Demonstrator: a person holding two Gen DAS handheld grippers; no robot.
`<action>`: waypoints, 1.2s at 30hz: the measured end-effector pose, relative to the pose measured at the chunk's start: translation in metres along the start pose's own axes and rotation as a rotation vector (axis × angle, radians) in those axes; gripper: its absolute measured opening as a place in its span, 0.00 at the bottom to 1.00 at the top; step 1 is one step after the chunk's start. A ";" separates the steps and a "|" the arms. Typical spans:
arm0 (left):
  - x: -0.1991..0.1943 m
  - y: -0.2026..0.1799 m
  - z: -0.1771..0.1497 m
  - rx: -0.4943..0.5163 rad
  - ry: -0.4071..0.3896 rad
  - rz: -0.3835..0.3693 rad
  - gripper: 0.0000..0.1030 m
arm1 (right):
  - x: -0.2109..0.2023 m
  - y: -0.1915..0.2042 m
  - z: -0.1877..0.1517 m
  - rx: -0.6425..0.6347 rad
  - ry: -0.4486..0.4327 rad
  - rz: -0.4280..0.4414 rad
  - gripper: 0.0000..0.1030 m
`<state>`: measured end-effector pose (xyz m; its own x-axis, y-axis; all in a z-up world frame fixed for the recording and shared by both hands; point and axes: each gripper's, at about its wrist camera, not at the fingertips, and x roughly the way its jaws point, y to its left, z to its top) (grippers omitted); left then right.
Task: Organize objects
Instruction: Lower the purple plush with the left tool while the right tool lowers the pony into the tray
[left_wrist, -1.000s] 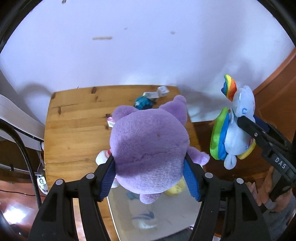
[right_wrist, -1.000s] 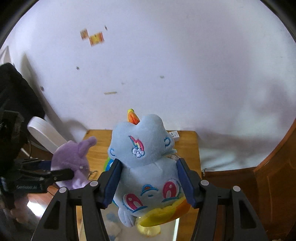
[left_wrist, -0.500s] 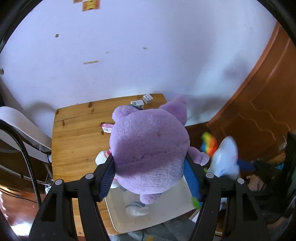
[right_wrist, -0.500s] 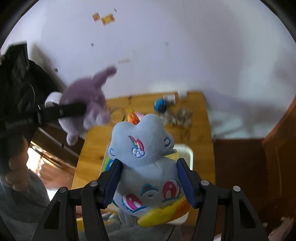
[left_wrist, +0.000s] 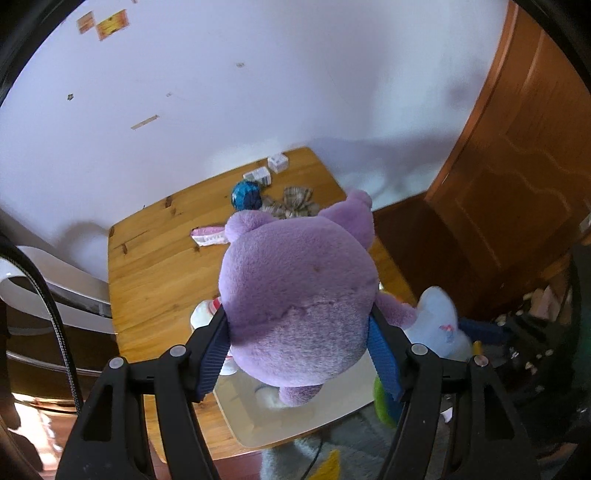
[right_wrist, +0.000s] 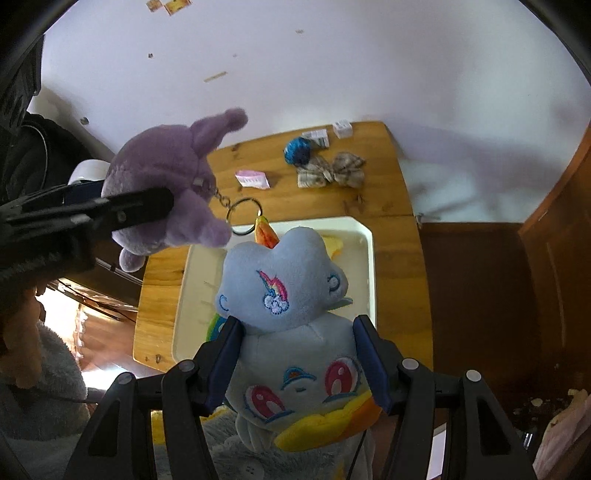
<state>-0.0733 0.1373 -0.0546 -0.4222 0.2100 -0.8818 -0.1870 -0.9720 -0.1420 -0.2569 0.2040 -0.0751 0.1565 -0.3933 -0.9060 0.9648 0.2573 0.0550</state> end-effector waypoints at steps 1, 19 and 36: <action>0.003 -0.002 -0.002 0.009 0.009 0.018 0.70 | 0.002 0.000 -0.001 0.001 0.008 -0.001 0.60; 0.063 -0.001 -0.027 0.063 0.243 0.194 0.74 | 0.023 0.016 -0.002 -0.034 0.110 0.012 0.71; 0.060 0.007 -0.034 0.018 0.267 0.222 0.77 | 0.027 0.023 -0.003 -0.050 0.136 0.023 0.71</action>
<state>-0.0699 0.1393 -0.1236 -0.2074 -0.0431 -0.9773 -0.1330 -0.9885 0.0718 -0.2314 0.2017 -0.0996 0.1448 -0.2642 -0.9535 0.9491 0.3094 0.0584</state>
